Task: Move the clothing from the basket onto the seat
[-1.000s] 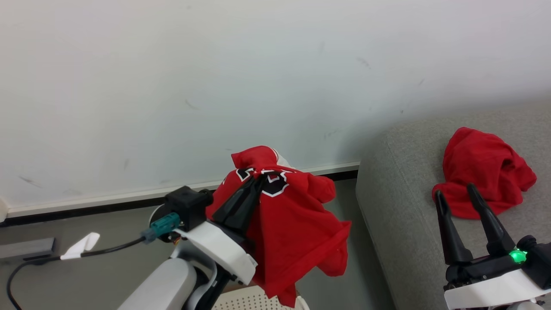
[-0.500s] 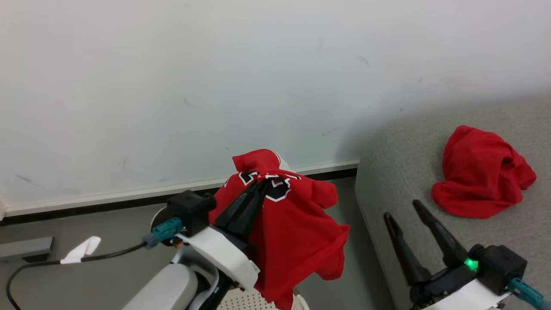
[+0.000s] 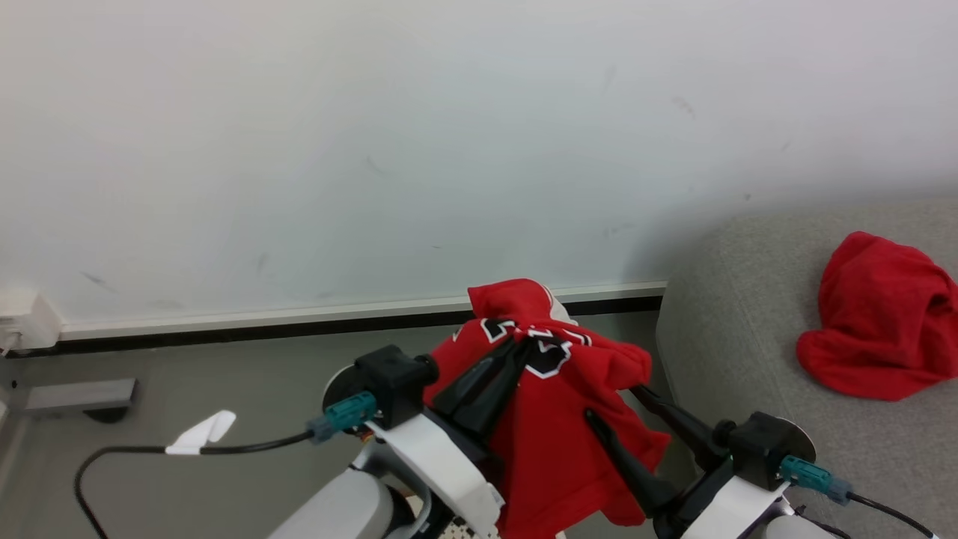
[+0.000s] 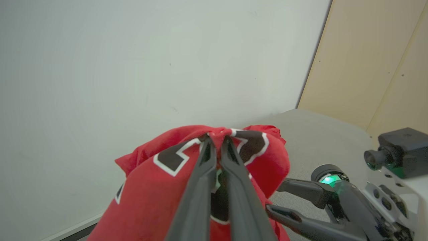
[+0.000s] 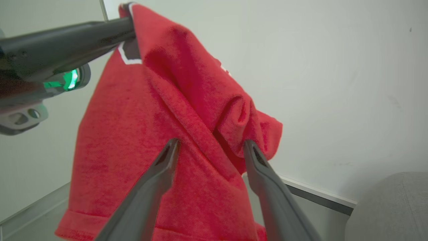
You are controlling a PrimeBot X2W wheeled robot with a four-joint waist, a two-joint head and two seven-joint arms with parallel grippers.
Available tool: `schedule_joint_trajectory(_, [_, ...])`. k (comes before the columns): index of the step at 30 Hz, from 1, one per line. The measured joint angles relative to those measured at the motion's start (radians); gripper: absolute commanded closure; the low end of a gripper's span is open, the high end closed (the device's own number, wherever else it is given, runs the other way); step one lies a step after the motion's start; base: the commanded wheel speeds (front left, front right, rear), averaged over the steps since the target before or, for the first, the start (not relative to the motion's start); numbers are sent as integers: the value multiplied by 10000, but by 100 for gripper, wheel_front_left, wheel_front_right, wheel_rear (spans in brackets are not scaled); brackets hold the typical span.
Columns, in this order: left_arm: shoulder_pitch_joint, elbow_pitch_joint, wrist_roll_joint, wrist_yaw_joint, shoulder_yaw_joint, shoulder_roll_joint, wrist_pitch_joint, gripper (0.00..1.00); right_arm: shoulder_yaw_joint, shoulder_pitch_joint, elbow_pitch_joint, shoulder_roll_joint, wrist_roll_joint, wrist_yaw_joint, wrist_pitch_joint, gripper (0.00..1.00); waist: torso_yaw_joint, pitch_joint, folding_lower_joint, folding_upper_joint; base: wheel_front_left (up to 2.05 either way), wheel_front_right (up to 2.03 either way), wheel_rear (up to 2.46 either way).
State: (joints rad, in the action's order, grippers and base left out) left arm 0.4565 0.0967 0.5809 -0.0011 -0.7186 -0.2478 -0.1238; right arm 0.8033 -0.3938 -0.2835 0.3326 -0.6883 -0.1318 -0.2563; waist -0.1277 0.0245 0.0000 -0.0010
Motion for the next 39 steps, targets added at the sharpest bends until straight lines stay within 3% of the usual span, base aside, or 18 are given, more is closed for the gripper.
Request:
schedule_joint_trajectory(17, [142,506,-73,-456,-1018,775,104,100,1835,-1286,-1093,-270,-757,0,-17,0,1396,66,0,0,0,0,0])
schedule_joint_trajectory(18, [142,523,-73,-460,-1024,777,90,100,1889,-1316,-1085,-284,-803,0,-17,21,1430,70,0,0,0,0,0])
schedule_joint_trajectory(19, [143,537,-69,-468,-1032,780,86,100,1923,-1337,-1062,-288,-844,0,-17,56,1459,72,0,0,0,0,0])
schedule_joint_trajectory(21, [144,579,-63,-466,-1026,779,75,100,1941,-1364,-1014,-274,-880,0,-17,100,1487,75,0,0,0,0,0])
schedule_joint_trajectory(39, [147,941,44,-286,-888,644,-96,100,802,-777,-320,163,-679,0,-17,100,855,31,0,0,0,0,0])
